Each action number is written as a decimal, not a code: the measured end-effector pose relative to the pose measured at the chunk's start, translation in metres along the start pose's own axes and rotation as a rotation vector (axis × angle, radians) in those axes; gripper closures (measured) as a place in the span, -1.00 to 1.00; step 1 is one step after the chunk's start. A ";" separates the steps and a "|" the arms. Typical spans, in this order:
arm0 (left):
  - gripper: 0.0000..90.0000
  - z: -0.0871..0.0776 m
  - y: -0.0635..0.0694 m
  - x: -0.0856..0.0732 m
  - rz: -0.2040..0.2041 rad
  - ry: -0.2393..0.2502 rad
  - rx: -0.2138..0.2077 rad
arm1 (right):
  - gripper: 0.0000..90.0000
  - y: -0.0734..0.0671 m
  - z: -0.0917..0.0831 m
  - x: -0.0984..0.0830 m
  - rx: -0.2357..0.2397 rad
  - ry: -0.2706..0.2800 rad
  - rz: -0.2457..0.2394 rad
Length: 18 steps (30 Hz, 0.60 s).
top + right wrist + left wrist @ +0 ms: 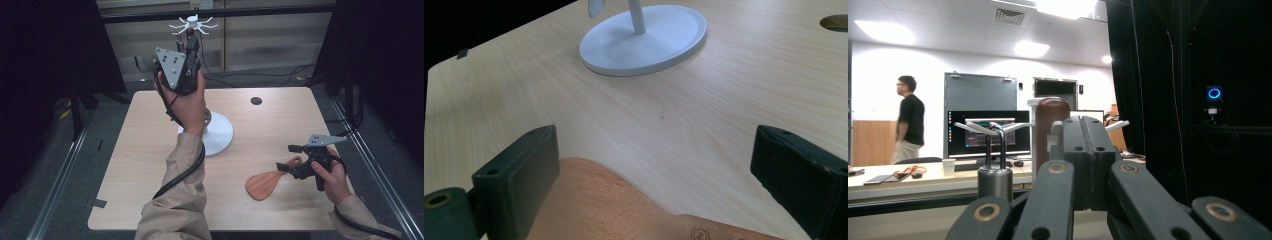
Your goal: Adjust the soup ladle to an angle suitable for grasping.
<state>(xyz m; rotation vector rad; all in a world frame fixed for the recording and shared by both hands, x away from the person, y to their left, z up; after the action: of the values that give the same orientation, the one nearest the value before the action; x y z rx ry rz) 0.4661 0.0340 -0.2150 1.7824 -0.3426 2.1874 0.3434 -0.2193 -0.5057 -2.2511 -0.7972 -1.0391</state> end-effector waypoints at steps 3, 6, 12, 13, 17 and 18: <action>1.00 -0.001 -0.002 0.001 0.004 0.000 0.004 | -0.89 0.001 0.000 -0.001 -0.002 -0.002 0.000; 1.00 -0.001 -0.005 0.001 0.007 -0.007 0.008 | -0.89 0.000 0.001 -0.001 -0.001 -0.004 0.001; 1.00 -0.001 -0.008 0.000 0.002 -0.010 0.012 | -0.89 0.000 0.002 -0.002 0.000 -0.007 -0.002; 1.00 -0.001 -0.008 -0.001 0.001 -0.013 0.009 | -0.89 0.000 0.002 -0.002 0.000 -0.007 -0.001; 1.00 -0.001 -0.009 -0.001 -0.001 -0.017 0.011 | -0.89 0.000 0.002 -0.001 0.001 -0.006 -0.001; 1.00 -0.001 -0.010 -0.001 -0.002 -0.017 0.013 | -0.89 0.000 0.002 -0.002 0.001 -0.006 -0.002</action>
<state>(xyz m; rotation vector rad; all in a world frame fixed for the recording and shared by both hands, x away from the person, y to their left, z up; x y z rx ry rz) 0.4689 0.0432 -0.2163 1.8081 -0.3310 2.1800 0.3431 -0.2183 -0.5078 -2.2540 -0.8025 -1.0323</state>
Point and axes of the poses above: each handheld gripper's, and its own axes: z roughly forward along the jaws, x roughly out of its top, y roughly to its right, the point moved 10 cm from there along z, roughly forward along the jaws, and after that the axes turned 6 degrees about -y, right-handed, at the moved point
